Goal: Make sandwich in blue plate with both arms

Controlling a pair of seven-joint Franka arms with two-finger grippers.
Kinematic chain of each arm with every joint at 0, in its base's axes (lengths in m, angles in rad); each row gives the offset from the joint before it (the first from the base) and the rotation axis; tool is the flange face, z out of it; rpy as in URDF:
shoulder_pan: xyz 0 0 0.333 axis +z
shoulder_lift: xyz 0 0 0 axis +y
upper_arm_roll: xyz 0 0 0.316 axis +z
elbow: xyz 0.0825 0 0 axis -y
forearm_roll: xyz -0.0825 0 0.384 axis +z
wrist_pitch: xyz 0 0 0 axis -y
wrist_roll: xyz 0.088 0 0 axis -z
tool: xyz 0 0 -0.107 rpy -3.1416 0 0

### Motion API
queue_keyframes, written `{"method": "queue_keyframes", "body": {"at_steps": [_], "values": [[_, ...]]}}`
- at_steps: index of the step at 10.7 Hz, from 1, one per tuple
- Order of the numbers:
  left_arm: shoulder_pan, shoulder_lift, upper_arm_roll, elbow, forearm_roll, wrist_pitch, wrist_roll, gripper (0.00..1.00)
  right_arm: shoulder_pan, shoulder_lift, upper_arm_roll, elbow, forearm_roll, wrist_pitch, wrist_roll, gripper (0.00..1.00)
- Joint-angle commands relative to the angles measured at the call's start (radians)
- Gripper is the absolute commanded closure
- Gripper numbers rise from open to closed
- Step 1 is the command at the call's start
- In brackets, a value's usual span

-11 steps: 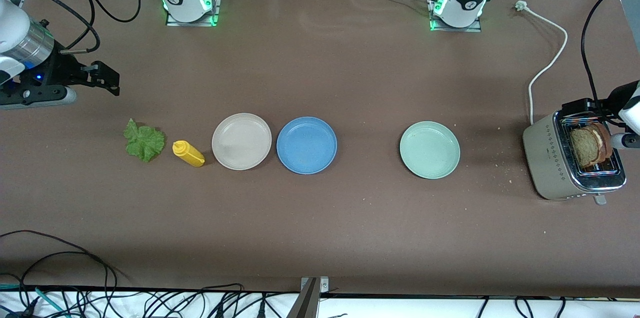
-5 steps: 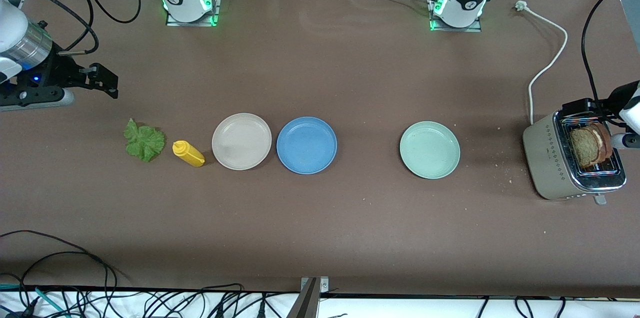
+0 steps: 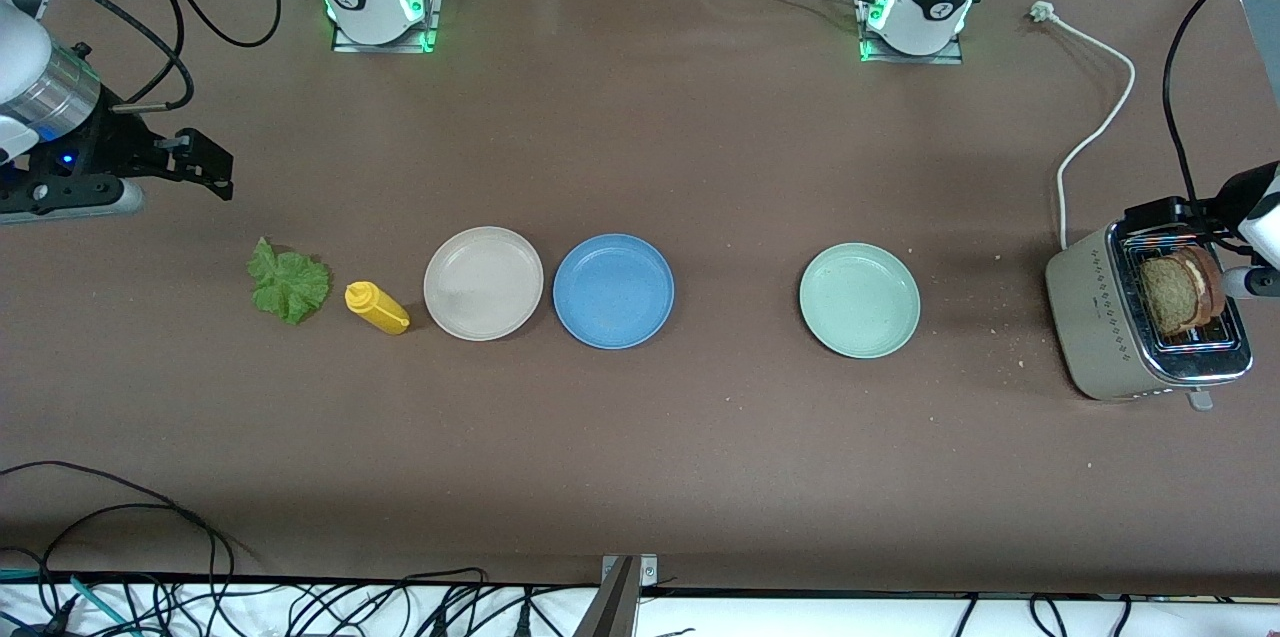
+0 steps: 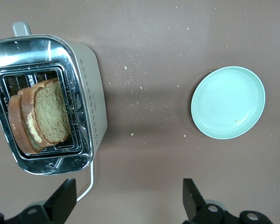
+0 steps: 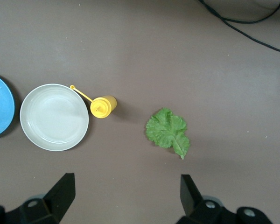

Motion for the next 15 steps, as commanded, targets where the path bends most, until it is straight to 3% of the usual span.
{"method": "queue_keyframes", "body": {"at_steps": [1, 15], "values": [[0.006, -0.007, -0.005, -0.008, -0.014, 0.001, -0.002, 0.0, -0.002, 0.03, 0.0, 0.051, -0.008, -0.006, 0.006, 0.0], [0.006, -0.005, -0.005, -0.008, -0.014, 0.001, -0.002, 0.0, -0.002, 0.034, 0.0, 0.056, -0.006, 0.012, 0.006, 0.0]]}}
